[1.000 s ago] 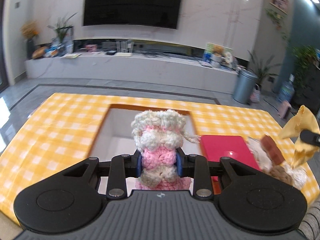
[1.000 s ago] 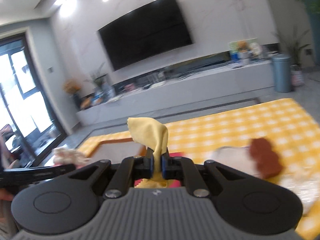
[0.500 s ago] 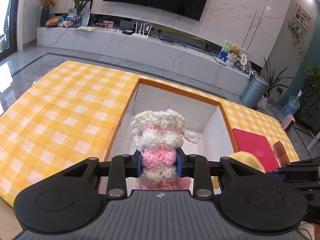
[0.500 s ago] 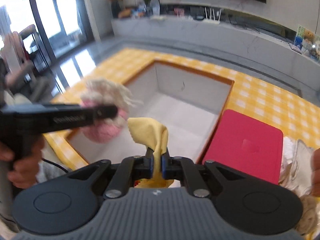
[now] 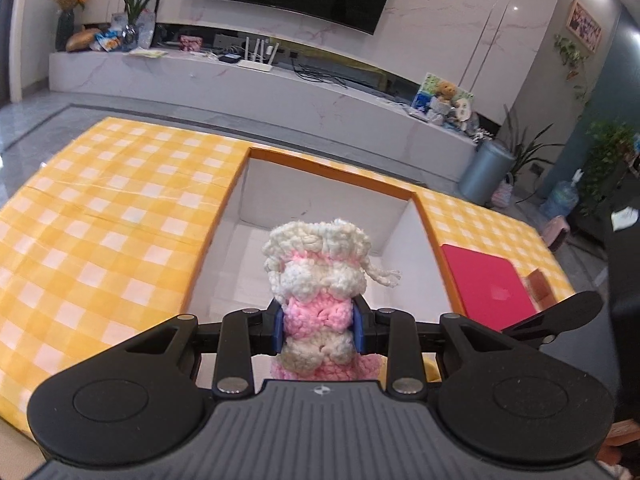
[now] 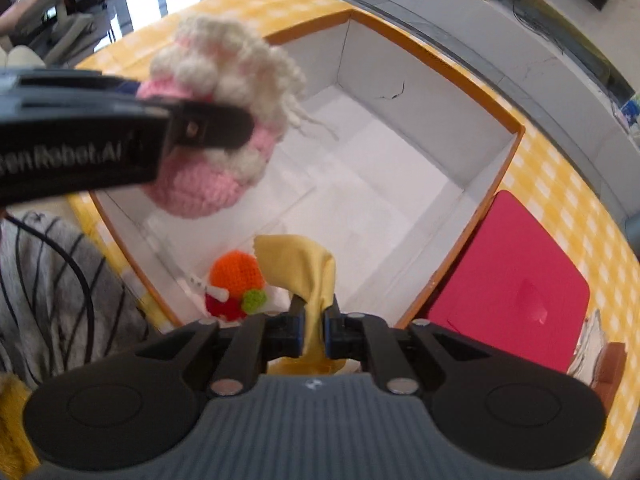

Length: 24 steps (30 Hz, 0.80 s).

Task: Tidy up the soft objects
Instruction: 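Open the right tool to drop the yellow cloth while the left tool drops the pouch into the box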

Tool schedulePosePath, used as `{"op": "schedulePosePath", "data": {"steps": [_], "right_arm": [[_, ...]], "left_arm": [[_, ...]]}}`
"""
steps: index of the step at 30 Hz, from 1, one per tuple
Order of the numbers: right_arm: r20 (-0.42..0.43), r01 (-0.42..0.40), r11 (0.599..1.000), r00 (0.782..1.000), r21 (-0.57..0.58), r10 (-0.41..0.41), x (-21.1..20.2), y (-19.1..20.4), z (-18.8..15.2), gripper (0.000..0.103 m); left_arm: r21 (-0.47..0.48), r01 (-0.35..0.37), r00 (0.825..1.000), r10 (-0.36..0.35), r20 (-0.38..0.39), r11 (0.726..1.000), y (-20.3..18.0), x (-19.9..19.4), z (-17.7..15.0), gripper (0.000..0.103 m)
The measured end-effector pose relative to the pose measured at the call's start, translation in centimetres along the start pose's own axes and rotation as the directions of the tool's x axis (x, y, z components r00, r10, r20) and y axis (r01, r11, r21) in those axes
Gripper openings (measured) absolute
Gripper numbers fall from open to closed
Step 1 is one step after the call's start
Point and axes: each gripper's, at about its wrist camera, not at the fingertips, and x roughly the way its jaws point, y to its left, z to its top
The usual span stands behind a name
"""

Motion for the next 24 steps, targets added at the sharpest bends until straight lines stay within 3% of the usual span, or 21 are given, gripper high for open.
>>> {"op": "schedulePosePath", "data": {"steps": [1, 3, 6, 7, 12, 17, 21, 23, 24], "right_arm": [[0.006, 0.011, 1.0, 1.0, -0.003, -0.011, 0.0, 0.0, -0.1, 0.026], [0.043, 0.031, 0.999, 0.999, 0.012, -0.031, -0.4, 0.0, -0.4, 0.041], [0.062, 0.002, 1.0, 0.998, 0.029, -0.004, -0.8, -0.1, -0.5, 0.045], [0.07, 0.006, 1.0, 0.998, 0.026, -0.008, -1.0, -0.1, -0.6, 0.06], [0.167, 0.036, 0.999, 0.985, 0.006, -0.036, -3.2, 0.6, -1.3, 0.085], [0.228, 0.051, 0.998, 0.972, 0.023, -0.055, -5.0, 0.3, -2.0, 0.087], [0.259, 0.137, 0.991, 0.957, 0.0, -0.133, -6.3, 0.8, -3.3, 0.087], [0.269, 0.152, 0.988, 0.952, -0.002, -0.146, -6.8, 0.6, -3.7, 0.087], [0.27, 0.15, 0.989, 0.952, 0.003, -0.146, -6.8, 0.5, -3.7, 0.087]], "left_arm": [[-0.007, 0.006, 1.0, -0.006, -0.002, 1.0, 0.1, 0.1, 0.0, 0.035], [-0.013, 0.003, 1.0, -0.003, -0.009, 1.0, 0.2, 0.2, 0.0, 0.035], [-0.01, -0.005, 1.0, 0.005, -0.013, 1.0, 0.1, 0.4, -0.1, 0.035], [-0.007, -0.004, 1.0, 0.004, -0.013, 1.0, 0.0, 0.3, -0.1, 0.035], [0.005, 0.009, 1.0, -0.009, -0.014, 1.0, -0.5, 0.4, -0.1, 0.035], [0.011, 0.037, 0.998, -0.037, -0.05, 0.999, -1.3, 1.7, -0.4, 0.035], [0.04, 0.006, 0.995, -0.002, -0.098, 0.999, -2.4, 3.4, -0.7, 0.036], [0.053, 0.011, 0.993, -0.005, -0.117, 0.999, -2.9, 3.9, -1.0, 0.04], [0.067, 0.011, 0.993, -0.003, -0.12, 0.998, -3.1, 4.0, -1.2, 0.049]]}}
